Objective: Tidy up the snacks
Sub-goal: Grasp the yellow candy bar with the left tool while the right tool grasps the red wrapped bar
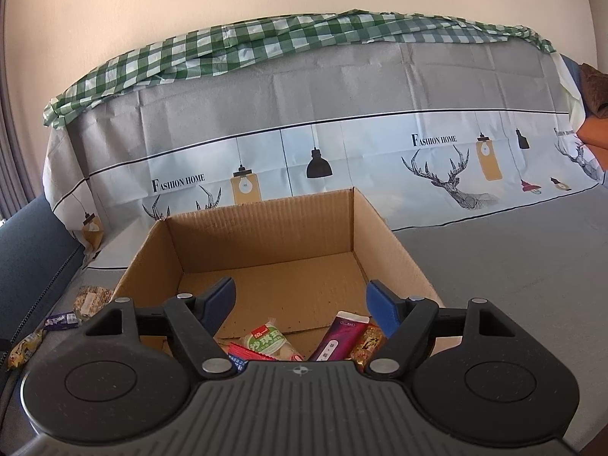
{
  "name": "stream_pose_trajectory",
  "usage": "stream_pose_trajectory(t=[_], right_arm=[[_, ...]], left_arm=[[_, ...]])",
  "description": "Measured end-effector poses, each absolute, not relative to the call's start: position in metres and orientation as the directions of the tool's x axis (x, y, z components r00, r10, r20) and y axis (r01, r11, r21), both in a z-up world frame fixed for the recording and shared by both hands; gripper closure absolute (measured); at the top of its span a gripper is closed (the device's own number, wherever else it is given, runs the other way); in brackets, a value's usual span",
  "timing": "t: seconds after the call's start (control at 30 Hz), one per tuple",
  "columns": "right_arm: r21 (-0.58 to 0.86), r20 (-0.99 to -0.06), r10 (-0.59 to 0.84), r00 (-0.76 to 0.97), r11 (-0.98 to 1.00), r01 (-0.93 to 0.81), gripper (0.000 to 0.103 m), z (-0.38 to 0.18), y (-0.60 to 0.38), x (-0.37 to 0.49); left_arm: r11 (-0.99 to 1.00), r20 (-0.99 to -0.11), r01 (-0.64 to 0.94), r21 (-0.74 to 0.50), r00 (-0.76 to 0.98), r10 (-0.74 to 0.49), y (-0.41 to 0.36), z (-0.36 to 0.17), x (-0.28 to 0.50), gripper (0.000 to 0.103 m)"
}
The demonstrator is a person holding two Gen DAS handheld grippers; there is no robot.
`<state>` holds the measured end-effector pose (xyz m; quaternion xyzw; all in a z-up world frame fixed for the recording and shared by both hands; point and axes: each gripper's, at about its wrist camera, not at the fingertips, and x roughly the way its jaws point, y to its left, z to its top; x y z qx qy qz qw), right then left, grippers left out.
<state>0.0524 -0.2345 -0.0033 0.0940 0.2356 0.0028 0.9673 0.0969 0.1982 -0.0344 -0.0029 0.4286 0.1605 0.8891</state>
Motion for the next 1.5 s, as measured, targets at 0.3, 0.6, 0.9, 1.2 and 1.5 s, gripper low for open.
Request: stream_pose_trajectory(t=[0.3, 0.6, 0.9, 1.2, 1.5], right_arm=[[0.143, -0.487, 0.034, 0.873, 0.989, 0.042, 0.025, -0.005, -0.227, 0.054], [0.112, -0.49, 0.012, 0.872, 0.993, 0.049, 0.025, 0.002, -0.221, 0.055], [0.142, -0.392, 0.019, 0.92, 0.989, 0.04, 0.042, 0.033, -0.214, 0.034], [0.149, -0.407, 0.08, 0.91, 0.989, -0.02, 0.076, 0.044, -0.2, 0.042], [0.192, -0.449, 0.117, 0.886, 0.981, -0.033, 0.059, 0.051, -0.175, 0.059]], left_arm=[[0.897, -0.764, -0.285, 0.338, 0.474, 0.438, 0.186, -0.068, 0.126, 0.075], [0.899, -0.769, -0.263, 0.35, 0.468, 0.436, 0.187, -0.08, 0.127, 0.074], [0.904, -0.763, -0.288, 0.316, 0.489, 0.422, 0.19, -0.083, 0.137, 0.087], [0.937, -0.744, -0.325, 0.131, 0.592, 0.309, 0.198, -0.053, 0.135, 0.088], [0.909, -0.845, -0.39, -0.145, 0.527, 0.091, 0.209, -0.059, 0.145, 0.088]])
